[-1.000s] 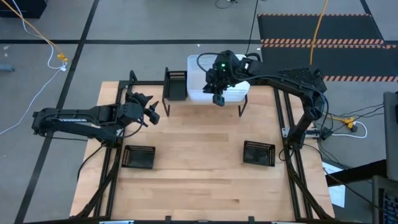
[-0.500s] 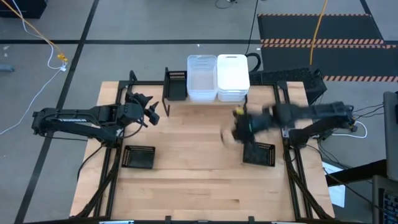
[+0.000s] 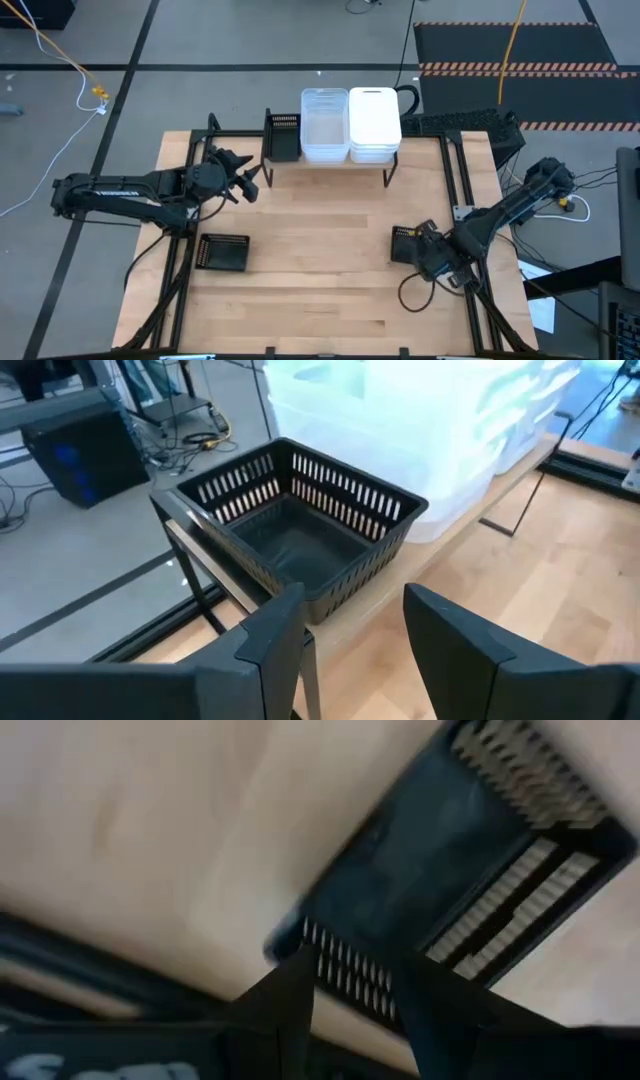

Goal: Stack baskets on shelf by color
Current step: Stack the right black bin on top of the black bin on the shelf

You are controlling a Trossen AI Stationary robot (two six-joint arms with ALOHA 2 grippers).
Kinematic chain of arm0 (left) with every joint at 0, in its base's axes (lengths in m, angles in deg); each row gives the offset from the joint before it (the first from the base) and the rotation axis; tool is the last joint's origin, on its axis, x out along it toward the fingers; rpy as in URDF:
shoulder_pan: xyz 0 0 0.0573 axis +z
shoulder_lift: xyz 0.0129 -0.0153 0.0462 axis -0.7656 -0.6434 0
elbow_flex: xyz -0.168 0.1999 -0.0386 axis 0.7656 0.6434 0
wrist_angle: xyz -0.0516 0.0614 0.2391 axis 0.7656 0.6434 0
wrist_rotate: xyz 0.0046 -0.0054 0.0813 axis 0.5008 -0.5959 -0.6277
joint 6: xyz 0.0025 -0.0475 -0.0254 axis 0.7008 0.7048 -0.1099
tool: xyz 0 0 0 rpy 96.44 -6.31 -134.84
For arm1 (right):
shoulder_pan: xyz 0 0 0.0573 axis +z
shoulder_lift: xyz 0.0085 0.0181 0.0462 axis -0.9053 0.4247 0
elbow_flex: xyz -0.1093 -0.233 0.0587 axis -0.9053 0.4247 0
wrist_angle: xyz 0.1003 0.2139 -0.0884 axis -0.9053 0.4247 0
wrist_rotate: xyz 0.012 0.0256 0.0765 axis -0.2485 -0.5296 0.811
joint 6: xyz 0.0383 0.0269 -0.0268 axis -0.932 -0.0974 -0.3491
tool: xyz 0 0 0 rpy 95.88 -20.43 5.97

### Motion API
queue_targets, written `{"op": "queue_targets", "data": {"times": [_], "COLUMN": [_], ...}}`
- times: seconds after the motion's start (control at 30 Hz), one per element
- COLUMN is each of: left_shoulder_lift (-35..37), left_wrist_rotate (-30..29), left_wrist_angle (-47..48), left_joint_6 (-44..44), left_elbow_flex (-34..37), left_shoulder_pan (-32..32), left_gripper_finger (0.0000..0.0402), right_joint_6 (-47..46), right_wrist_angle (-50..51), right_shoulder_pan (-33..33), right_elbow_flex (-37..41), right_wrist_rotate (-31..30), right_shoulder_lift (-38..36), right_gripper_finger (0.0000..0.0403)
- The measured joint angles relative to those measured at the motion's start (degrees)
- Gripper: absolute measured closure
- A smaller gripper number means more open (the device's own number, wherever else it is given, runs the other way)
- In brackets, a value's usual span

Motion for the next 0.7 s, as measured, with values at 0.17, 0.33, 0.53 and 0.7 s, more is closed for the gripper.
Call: {"op": "queue_targets", "data": {"times": [0.17,0.33,0.53,0.7], "left_shoulder_lift": [0.00,0.00,-0.01,0.00], "left_wrist_rotate": [0.07,-0.05,-0.17,-0.17], "left_wrist_angle": [1.07,2.99,3.89,5.65], "left_joint_6": [-1.94,-2.02,-0.38,1.78], "left_elbow_flex": [0.00,0.00,0.00,0.00], "left_shoulder_pan": [-0.18,-0.18,-0.18,-0.18], "left_gripper_finger": [0.0227,0.0227,0.0227,0.0227], "right_joint_6": [-2.63,0.18,5.01,4.91], "right_wrist_angle": [0.21,0.16,-2.26,-2.82], "right_shoulder_pan": [3.03,3.95,3.95,3.95], "right_elbow_flex": [5.31,7.67,10.65,11.33], "right_wrist_rotate": [2.92,1.83,-0.35,-2.34], "right_shoulder_lift": [0.31,0.57,0.58,1.25], "right_gripper_finger": [0.0271,0.0271,0.0271,0.0271]}}
